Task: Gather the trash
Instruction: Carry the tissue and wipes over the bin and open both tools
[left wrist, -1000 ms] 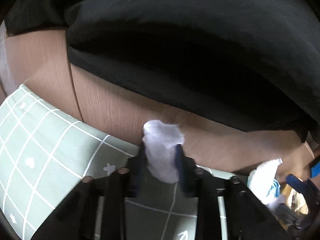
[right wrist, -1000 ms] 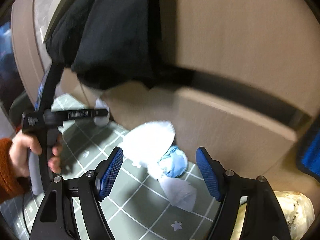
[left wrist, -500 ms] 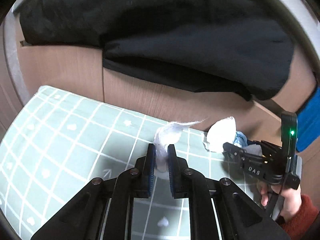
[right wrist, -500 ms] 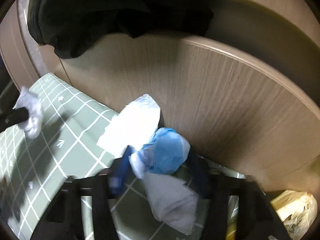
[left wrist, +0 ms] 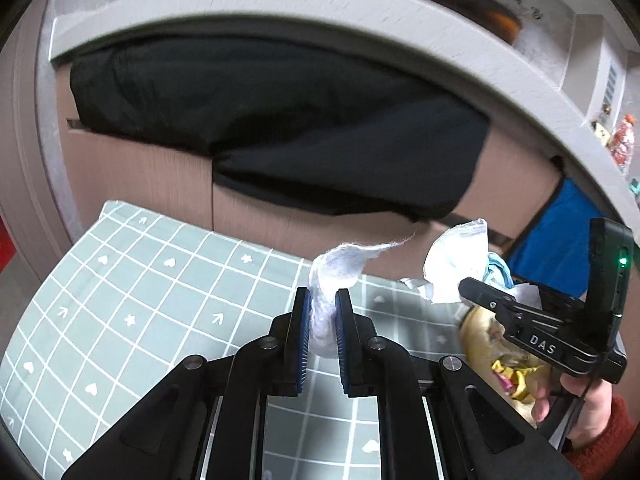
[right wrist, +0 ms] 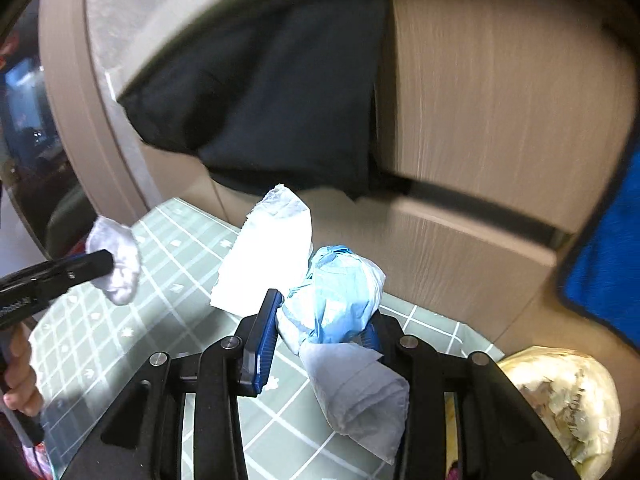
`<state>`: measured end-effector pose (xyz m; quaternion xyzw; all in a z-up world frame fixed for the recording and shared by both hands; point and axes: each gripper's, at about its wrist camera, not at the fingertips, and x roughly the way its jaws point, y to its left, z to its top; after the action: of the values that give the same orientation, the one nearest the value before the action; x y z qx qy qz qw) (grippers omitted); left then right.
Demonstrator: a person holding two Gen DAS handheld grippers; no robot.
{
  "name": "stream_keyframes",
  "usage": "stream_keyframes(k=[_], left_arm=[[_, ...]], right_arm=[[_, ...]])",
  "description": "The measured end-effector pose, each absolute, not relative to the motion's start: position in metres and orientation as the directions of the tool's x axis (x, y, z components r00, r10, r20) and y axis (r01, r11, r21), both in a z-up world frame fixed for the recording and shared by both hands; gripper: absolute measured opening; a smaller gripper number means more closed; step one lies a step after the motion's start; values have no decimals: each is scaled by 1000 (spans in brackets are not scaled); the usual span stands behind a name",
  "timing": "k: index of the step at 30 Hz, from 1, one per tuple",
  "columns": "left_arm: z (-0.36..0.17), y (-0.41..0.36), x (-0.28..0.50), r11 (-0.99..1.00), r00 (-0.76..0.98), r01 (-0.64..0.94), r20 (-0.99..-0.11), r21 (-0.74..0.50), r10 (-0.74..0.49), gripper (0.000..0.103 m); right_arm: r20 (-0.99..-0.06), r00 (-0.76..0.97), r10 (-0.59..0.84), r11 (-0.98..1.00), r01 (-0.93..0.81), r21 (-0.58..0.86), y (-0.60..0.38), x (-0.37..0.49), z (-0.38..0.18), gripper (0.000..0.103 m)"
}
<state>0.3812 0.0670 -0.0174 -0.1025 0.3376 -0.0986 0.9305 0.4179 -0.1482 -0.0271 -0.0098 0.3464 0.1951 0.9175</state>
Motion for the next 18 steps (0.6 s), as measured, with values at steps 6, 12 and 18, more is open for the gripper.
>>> stream_keyframes(k=[6, 12, 18], left_arm=[[12, 34, 353, 954, 784, 178, -551, -240, -285, 13], [31, -16, 338, 931, 782, 265, -509, -251, -360, 13], [36, -83, 330, 892, 744, 362, -493, -271, -452, 13]], right_arm=[[-575, 743, 342, 930, -356, 92, -173, 377, 9, 36], [-527, 802, 282, 956, -281, 84, -229, 345, 35, 36], [-493, 847, 198, 980, -185, 75, -286, 314, 46, 36]])
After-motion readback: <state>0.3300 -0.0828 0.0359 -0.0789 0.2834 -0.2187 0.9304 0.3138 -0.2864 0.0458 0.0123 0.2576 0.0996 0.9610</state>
